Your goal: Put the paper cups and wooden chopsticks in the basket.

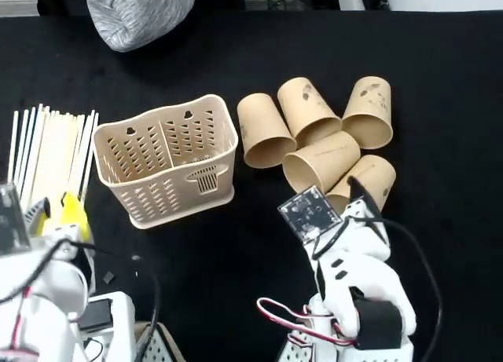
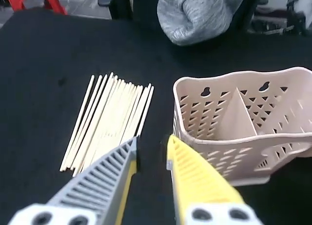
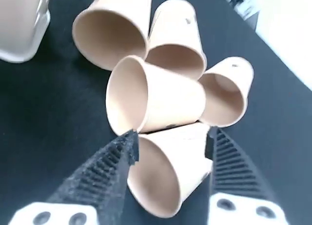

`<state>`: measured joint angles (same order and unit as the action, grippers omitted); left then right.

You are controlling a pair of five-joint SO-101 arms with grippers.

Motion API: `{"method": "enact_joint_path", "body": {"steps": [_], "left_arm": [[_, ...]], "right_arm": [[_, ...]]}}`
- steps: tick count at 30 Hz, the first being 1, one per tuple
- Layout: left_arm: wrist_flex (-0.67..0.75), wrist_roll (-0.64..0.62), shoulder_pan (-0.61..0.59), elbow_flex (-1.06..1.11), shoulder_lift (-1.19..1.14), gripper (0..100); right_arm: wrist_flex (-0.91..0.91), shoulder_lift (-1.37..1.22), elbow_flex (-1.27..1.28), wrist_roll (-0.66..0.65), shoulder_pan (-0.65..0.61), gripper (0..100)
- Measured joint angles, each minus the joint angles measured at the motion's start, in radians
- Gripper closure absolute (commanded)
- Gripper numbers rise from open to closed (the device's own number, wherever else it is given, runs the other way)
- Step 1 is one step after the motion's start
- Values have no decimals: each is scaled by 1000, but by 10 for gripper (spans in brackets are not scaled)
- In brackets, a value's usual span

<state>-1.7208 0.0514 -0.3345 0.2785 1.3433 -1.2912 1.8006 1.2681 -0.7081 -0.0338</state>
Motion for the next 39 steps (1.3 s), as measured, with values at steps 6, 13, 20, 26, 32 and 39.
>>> {"method": "enact_joint_path", "body": {"steps": [6, 13, 20, 26, 32, 39], "left_arm": [[132, 3, -2, 315, 258, 880], [204, 78, -2, 537, 443, 884], [275, 78, -5, 638, 456, 884], [379, 84, -152, 756, 456, 884], [431, 84, -227, 881, 456, 884], [434, 84, -230, 1033, 456, 884]], "right_arm": [[124, -258, -68, -2, -20, 747], [193, -666, -213, 28, -124, 747], [391, -988, -238, 6, -126, 750], [624, -1180, -238, -104, -68, 758], [870, -1238, -149, -184, -35, 970], [1096, -1238, -68, -192, -11, 988]]}}
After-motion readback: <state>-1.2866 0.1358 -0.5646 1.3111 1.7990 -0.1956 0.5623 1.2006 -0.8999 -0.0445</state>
